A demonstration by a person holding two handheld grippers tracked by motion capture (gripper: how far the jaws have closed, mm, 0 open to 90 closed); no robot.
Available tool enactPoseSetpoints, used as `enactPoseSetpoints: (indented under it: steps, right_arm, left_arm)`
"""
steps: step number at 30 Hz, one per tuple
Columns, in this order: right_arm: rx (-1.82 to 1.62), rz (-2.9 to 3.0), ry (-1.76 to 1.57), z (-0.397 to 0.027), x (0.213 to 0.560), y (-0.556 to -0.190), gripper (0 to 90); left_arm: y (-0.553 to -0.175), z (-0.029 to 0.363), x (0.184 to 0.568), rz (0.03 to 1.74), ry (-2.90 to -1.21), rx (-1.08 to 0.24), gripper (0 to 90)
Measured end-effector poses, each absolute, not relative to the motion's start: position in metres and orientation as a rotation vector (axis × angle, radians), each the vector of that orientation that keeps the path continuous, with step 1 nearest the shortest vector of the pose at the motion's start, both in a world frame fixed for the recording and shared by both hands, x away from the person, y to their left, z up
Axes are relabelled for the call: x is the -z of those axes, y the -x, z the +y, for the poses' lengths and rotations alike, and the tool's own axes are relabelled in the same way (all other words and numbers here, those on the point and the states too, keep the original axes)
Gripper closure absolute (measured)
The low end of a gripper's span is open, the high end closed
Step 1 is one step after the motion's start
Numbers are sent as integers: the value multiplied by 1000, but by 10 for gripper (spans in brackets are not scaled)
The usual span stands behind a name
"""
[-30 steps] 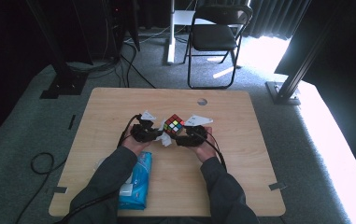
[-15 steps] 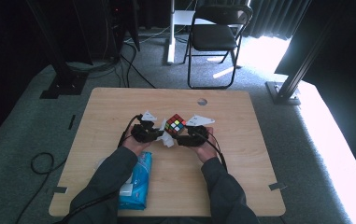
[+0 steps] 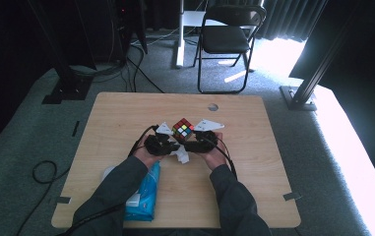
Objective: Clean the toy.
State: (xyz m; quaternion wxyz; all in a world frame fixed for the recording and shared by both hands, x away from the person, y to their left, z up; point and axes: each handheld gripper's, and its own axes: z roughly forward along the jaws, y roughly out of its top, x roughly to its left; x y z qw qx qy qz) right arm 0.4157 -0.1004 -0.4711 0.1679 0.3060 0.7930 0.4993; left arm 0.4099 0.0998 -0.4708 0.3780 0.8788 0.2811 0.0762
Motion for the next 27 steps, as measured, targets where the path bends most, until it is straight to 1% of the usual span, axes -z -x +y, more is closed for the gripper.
enactPoseSetpoints:
  steps: [6,10,12,14,15,19,27]
  right_arm:
    - [-1415,2256,-877,-100,472,-416,341]
    - [-1407,2259,-882,-102,473,-416,341]
    - [-1401,2260,-883,-104,474,-416,341]
    - [-1400,2259,-885,-105,474,-416,341]
    - [-1397,2261,-892,-106,475,-416,341]
    - [-1377,2261,-906,-109,479,-416,341]
    - [-1337,2268,-928,-110,489,-415,341]
  left_arm:
    - [-407,96,472,676,-2270,-176,825]
    - [-414,106,471,769,-2270,-205,825]
    - [-417,114,470,823,-2237,-213,825]
    - [-418,118,469,840,-2228,-225,825]
    - [-420,125,466,884,-2200,-236,825]
    - [-422,135,463,944,-2150,-249,825]
    - [-421,144,458,963,-2121,-270,824]
